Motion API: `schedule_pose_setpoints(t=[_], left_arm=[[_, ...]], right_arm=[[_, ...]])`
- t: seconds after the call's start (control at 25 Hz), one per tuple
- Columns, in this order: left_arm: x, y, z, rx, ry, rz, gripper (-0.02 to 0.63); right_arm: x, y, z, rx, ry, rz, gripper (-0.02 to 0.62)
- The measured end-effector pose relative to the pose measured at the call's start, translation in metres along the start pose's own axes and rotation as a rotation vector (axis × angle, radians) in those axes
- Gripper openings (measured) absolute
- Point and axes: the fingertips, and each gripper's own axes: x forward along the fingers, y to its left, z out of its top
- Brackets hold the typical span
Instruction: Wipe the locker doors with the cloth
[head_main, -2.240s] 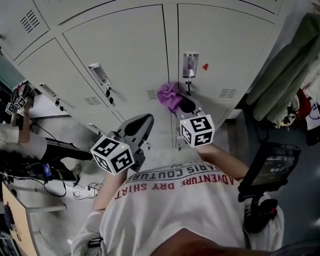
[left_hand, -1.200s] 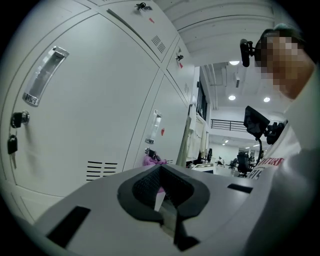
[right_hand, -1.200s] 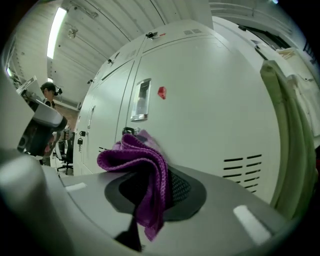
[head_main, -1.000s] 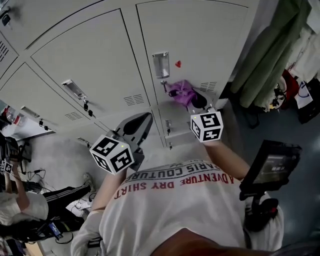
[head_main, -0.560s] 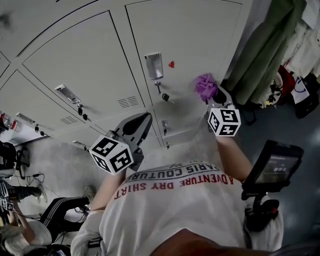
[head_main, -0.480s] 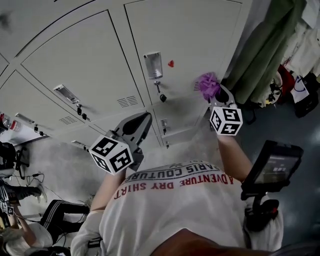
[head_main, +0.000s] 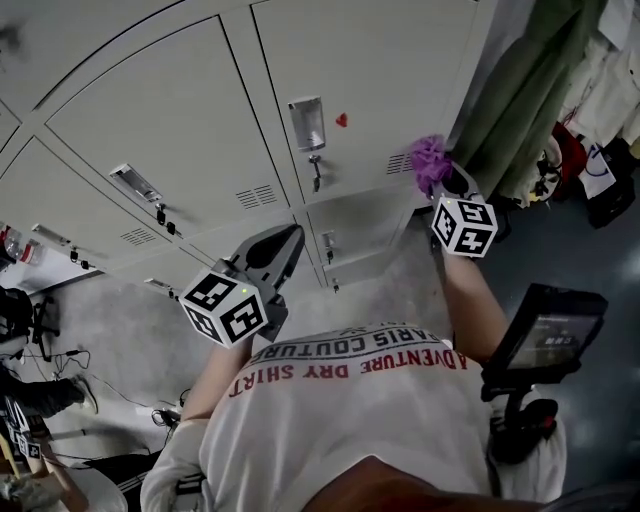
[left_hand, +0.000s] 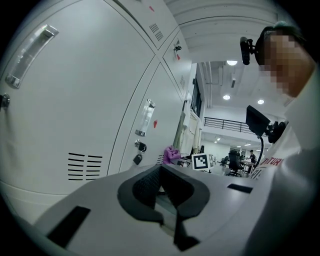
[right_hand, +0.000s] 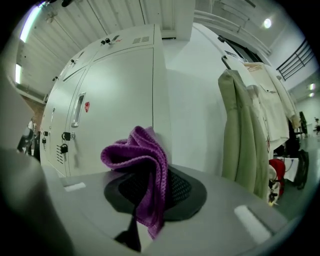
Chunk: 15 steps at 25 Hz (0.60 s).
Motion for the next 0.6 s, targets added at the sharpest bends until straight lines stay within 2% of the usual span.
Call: schedule_pose_setpoints(t=[0.2,0.44,0.6], left_arm=[[-0.022,-0.02,0.002,0.031,0.001,-0.031,0.002],[-0.096,-0.058,-0.01,0.053,-0.003,-0.058,0.002],[-0.149,-0.061,-0.016,0.063,-0.002,-0.06,0.002]], right_arm=[[-0.041,0.05,0.019,-0.005,-0.019,0.116,0.071],[-0.131,0.169,0.03,-0.041,0.004,0.322,0.071],[-0.169,0.231,0.023,-0.015,0.032,0.403,0.071]])
